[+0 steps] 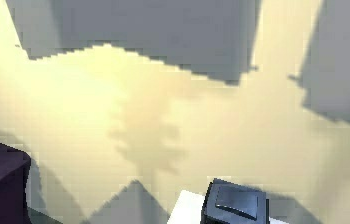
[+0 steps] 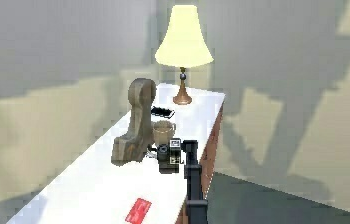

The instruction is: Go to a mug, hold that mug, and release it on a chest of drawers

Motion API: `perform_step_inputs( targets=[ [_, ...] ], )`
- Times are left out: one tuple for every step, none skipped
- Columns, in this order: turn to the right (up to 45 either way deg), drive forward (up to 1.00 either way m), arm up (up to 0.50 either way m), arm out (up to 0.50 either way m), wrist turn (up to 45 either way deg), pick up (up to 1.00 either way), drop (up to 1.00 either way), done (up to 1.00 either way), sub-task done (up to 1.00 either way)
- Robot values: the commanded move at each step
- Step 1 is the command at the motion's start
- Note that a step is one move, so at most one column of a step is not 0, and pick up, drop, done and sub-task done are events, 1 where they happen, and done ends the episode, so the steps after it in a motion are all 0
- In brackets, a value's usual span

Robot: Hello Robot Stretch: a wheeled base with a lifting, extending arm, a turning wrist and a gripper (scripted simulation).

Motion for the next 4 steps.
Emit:
perform_step_inputs(
  targets=[
    [0.0, 0.00, 0.00, 0.00, 0.0, 0.00, 1.00, 0.00, 0.00],
    [0.0, 0.00, 0.10, 0.00, 0.0, 0.00, 0.00, 0.00, 0.00],
    [0.0, 0.00, 0.00, -0.08, 0.0, 0.00, 0.00, 0.00, 0.00],
    [0.0, 0.00, 0.00, 0.00, 0.0, 0.00, 0.00, 1.00, 0.00]
  ],
)
